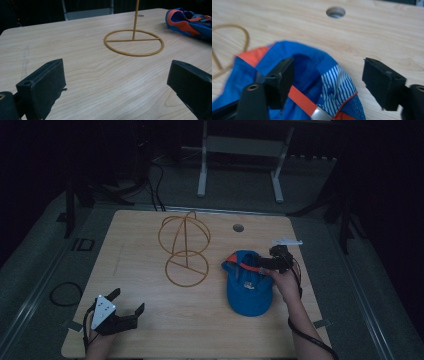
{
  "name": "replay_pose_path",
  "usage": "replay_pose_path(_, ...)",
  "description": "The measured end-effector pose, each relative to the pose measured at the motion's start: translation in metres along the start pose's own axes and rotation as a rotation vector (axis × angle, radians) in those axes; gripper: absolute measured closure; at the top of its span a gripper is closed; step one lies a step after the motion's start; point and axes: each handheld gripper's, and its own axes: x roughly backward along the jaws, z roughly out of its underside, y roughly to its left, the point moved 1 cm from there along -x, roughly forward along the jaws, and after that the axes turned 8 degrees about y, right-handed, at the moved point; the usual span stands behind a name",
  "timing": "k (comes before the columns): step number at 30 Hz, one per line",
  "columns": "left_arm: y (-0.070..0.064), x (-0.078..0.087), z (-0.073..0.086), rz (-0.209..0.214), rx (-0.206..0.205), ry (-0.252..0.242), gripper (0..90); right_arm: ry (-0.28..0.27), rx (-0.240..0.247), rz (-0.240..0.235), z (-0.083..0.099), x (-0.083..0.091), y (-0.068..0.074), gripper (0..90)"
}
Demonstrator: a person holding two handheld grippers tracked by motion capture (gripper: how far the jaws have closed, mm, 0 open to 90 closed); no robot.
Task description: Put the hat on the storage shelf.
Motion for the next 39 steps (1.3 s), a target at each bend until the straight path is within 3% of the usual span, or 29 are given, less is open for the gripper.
replay_pose_path(7,-0.001,-0.001,0.000,0.002,-0.009,0.000,2.1,0.069,-0.030,0.000,0.009,-0.024,-0.001,26.4)
replay_pose_path(13,-0.001,-0.001,0.000,0.003,-0.015,0.004,2.1,0.092,-0.021,0.002,0.015,-0.038,0.005,26.4)
replay_pose_path(22,-0.001,-0.002,0.001,0.008,-0.010,0.013,2.1,0.147,0.037,0.029,0.023,-0.051,0.011,26.4)
replay_pose_path(25,-0.001,-0.002,0.001,0.010,-0.009,0.013,2.1,0.142,0.044,0.029,0.024,-0.051,0.011,26.5)
replay_pose_path(29,-0.001,-0.003,0.001,0.012,-0.014,0.019,2.1,0.144,0.049,0.016,0.024,-0.050,0.012,32.7)
replay_pose_path(34,-0.002,-0.003,0.001,0.021,-0.012,0.020,2.1,0.128,0.096,-0.023,0.025,-0.047,0.020,60.5)
replay_pose_path(35,-0.001,-0.003,0.001,0.022,-0.008,0.020,2.1,0.128,0.096,-0.023,0.025,-0.047,0.020,60.5)
replay_pose_path(36,-0.001,-0.003,0.001,0.021,0.007,0.012,2.1,0.125,0.107,-0.027,0.025,-0.047,0.022,69.9)
replay_pose_path(39,0.001,-0.002,0.001,0.032,0.028,0.003,2.1,0.127,0.127,-0.027,0.024,-0.048,0.027,81.7)
